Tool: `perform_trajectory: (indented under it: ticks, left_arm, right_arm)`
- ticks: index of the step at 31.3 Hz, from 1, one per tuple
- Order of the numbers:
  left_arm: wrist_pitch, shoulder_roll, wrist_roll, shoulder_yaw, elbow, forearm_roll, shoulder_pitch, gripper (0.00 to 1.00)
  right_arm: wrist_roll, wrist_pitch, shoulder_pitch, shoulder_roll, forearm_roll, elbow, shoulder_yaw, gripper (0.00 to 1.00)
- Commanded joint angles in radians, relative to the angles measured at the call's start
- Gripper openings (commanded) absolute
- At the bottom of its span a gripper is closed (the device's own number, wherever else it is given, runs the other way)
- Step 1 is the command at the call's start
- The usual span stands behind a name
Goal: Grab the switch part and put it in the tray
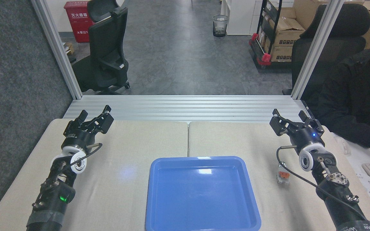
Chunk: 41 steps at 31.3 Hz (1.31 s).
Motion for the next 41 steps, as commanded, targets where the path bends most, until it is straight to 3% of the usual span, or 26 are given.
perform_trajectory:
  ticks: [1,10,15,21,41]
  left_arm:
    - [0.001,0.000,-0.002,-0.025,0.000,-0.001,0.000,1.00]
    - [0.001,0.000,-0.003,-0.023,0.000,0.002,0.000,1.00]
    - [0.001,0.000,-0.002,-0.023,0.000,0.000,0.000,1.00]
    - [0.001,0.000,-0.003,-0.023,0.000,0.002,0.000,1.00]
    - [0.001,0.000,-0.003,-0.023,0.000,0.000,0.000,1.00]
  right_arm:
    - [0.003,-0.002,-0.005,0.016,-0.002,0.003,0.002,0.99]
    - [0.003,-0.035,-0.005,0.020,-0.006,0.003,-0.012,0.99]
    - [0.012,-0.074,-0.004,0.018,-0.069,0.003,-0.012,0.99]
    - [0.115,-0.085,-0.005,0.017,-0.108,-0.006,-0.014,0.99]
    - [0.158,-0.085,-0.002,-0.005,-0.126,-0.055,-0.017,0.99]
